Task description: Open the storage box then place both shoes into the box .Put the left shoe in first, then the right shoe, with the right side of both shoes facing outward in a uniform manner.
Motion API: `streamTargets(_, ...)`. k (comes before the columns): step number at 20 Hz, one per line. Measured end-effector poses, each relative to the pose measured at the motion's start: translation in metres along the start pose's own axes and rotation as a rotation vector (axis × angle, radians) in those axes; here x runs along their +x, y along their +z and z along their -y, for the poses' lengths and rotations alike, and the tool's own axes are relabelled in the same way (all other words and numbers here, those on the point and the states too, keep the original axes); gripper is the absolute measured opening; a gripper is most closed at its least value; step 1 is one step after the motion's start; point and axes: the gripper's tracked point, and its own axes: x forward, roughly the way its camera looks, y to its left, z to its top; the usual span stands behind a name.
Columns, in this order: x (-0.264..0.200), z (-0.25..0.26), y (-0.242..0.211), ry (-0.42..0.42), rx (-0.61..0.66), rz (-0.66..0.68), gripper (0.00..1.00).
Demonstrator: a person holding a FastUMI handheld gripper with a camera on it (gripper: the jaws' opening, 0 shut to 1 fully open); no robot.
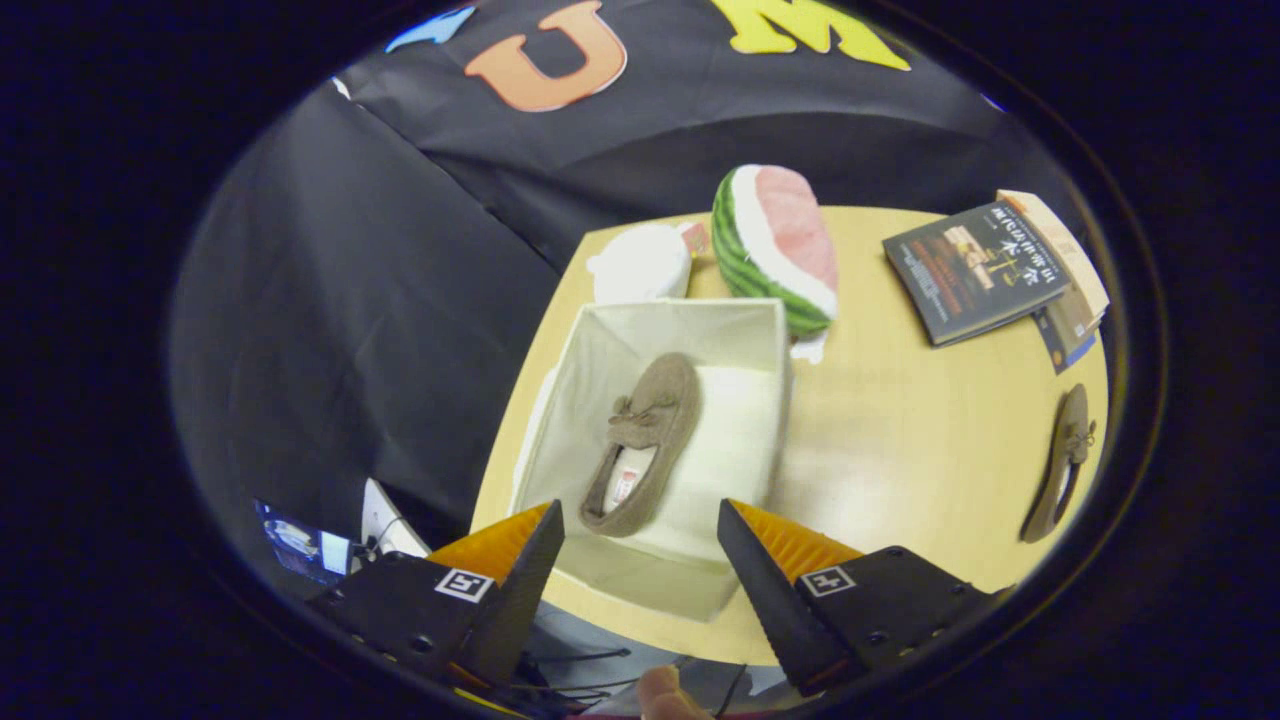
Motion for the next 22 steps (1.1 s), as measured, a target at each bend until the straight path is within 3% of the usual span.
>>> streamTargets(2,-0.028,0.039,0.009,-0.013,0.006,0.033,0.95)
streamTargets(5,-0.056,0.131,0.013,-0.108,0.013,0.073,0.95)
streamTargets(13,-0.093,0.348,-0.024,-0.333,0.129,0.039,0.95)
streamTargets(18,-0.103,0.431,-0.043,-0.400,0.207,0.006,0.95)
streamTargets(22,-0.104,0.488,-0.060,-0.503,0.223,-0.023,0.94)
